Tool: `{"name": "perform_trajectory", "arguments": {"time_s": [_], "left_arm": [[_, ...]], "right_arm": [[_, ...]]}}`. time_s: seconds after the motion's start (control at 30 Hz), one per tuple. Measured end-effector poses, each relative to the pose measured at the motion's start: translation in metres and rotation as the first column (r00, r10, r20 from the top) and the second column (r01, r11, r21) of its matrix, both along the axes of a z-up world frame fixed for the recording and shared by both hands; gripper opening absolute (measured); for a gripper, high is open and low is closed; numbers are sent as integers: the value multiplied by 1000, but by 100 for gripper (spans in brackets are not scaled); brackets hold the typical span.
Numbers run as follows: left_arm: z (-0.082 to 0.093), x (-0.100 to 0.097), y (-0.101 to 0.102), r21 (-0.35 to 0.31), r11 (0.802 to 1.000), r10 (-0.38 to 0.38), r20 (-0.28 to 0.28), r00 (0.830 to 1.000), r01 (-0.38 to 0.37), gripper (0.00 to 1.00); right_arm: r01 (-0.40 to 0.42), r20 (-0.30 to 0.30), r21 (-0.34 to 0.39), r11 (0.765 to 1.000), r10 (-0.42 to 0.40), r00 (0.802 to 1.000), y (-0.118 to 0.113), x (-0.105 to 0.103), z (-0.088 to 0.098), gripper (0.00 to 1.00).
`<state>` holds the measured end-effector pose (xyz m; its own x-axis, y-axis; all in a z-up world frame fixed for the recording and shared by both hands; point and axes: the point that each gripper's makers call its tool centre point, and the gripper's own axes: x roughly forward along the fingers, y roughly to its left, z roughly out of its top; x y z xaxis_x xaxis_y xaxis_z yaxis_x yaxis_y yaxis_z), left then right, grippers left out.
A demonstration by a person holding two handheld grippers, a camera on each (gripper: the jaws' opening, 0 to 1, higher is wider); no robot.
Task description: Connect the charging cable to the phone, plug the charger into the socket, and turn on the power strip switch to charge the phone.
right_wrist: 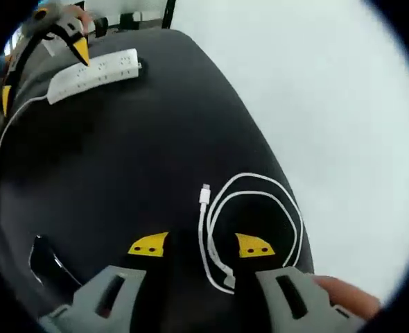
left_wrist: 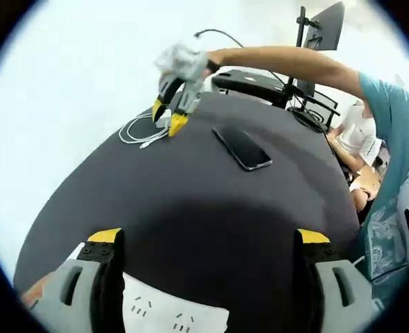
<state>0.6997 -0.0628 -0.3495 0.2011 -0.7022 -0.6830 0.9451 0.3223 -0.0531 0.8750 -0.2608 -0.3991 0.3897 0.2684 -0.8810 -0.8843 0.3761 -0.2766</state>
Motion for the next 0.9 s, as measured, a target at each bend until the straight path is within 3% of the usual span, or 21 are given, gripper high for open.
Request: {"name": "perform_trajectory", "arguments": {"time_s": [0.1,0.23,0.33,0.4,0.47,0.6,0.7,0.83,0.9], "left_arm": [[2,2,1,1,1000,-8,18,1000,8,94],[5,2,1,-14,1000,-18,25,1000,18,93],[6,5,5,-11,1000,-10,40,999,10,92],[7,6,7,-19,1000,-1,39,999,1,91],[10,5,9,-27,1000,7,37,999,-6,90],[19,1,11,-52,999,15,39,999,-13,90],[26,-2,15,-60,998,23,45,999,-21,90],[39,-11,22,-72,997,29,59,998,-25,89],[45,-17,25,-79,997,32,62,998,-27,89]], "right_arm": [[15,-26,25,1000,-15,1000,-1,13,-4,27],[29,-89,18,999,-27,996,-2,10,-19,27],[80,-190,65,995,-67,979,9,-17,-26,18],[107,-220,76,991,-88,972,11,-25,-27,11],[127,-208,72,989,-110,972,10,-23,-26,3],[150,-211,92,984,-128,969,11,-13,-23,2],[165,-208,169,972,-129,970,28,-24,-8,2],[136,-192,175,975,-102,976,34,-22,17,1],[116,-186,185,976,-81,979,45,-35,27,1]]}}
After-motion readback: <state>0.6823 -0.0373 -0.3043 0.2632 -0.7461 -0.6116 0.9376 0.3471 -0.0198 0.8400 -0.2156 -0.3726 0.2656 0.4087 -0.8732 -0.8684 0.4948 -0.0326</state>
